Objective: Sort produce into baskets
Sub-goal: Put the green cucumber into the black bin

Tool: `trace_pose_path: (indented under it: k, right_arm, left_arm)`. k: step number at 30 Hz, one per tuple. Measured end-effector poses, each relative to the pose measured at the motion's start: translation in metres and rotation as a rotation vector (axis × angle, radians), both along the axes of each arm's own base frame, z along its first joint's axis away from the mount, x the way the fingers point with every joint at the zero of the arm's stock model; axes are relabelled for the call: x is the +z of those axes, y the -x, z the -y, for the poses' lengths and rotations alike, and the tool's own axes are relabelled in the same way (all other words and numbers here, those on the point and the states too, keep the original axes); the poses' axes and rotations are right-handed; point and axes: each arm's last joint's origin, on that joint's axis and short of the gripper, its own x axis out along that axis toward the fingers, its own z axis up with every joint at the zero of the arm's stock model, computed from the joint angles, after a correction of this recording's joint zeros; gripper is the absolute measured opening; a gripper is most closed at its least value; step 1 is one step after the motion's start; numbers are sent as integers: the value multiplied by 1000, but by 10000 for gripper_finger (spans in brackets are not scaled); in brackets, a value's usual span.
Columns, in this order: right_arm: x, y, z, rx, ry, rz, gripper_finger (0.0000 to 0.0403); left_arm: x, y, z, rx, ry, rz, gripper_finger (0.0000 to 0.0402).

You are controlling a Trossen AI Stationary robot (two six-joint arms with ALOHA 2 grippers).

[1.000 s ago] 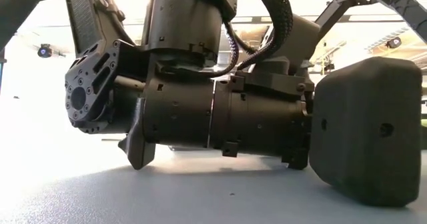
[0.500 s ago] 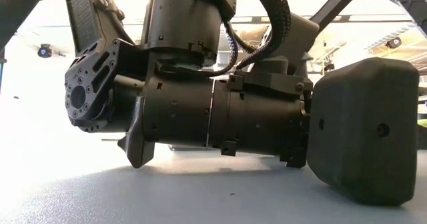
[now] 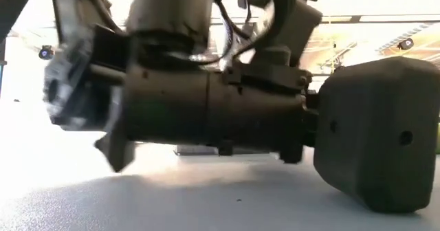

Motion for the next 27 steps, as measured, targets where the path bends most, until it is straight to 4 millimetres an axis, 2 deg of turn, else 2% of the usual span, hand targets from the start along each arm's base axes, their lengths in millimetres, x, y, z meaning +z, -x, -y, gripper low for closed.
trace_pose_path:
  k: [5,9,17,22,27]
  right_arm:
    - [3,-10,-48,174,57,65,149]
    - [-3,-17,-64,307,111,68,155]
    - [-36,-39,-62,499,231,9,157]
    - [-49,-41,-63,548,243,-45,203]
    - [-42,-39,-63,542,242,-37,253]
  left_arm:
    - [7,15,20,182,-115,4,210]
    - [5,24,25,290,-123,5,210]
    - [-4,50,29,482,-26,51,210]
    - [-8,60,28,513,22,70,210]
    - [-7,62,29,520,47,85,210]
